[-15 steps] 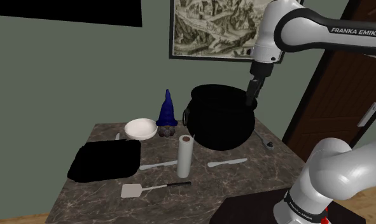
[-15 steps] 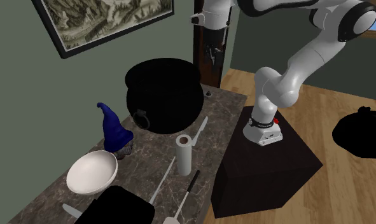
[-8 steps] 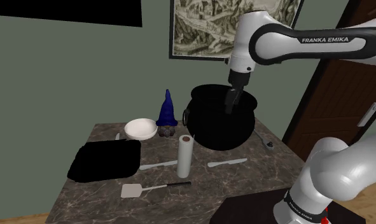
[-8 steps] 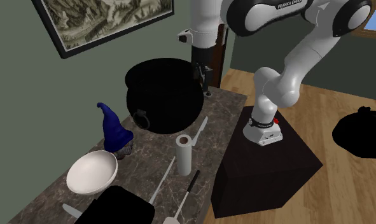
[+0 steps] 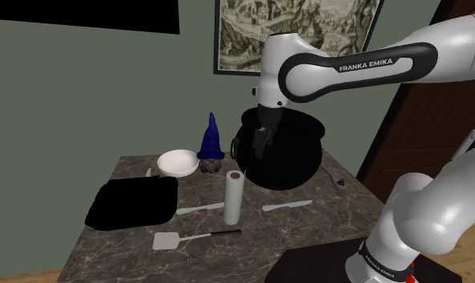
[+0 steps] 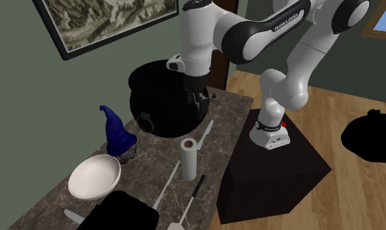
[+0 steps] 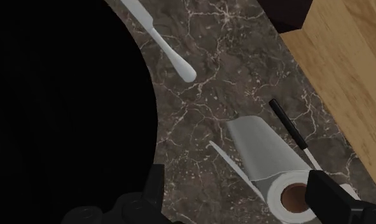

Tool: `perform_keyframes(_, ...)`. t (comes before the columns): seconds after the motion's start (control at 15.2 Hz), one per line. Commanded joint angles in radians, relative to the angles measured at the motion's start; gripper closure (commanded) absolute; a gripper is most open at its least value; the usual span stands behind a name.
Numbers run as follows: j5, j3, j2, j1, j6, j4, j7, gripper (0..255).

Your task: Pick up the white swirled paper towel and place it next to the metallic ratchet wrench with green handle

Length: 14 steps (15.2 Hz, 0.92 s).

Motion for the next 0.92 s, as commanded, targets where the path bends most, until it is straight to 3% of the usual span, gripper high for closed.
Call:
perform_keyframes(0.0,0.001,0.024,0.064,0.012,0.041,0.023,0.017,0)
perform_keyframes(0.53,-0.033,0.105,0.309,0.057,0.145,0.16,0.091,0)
perform_keyframes(0.86,-0.04,0.106,0.33,0.057,0.211,0.115,0.095,0)
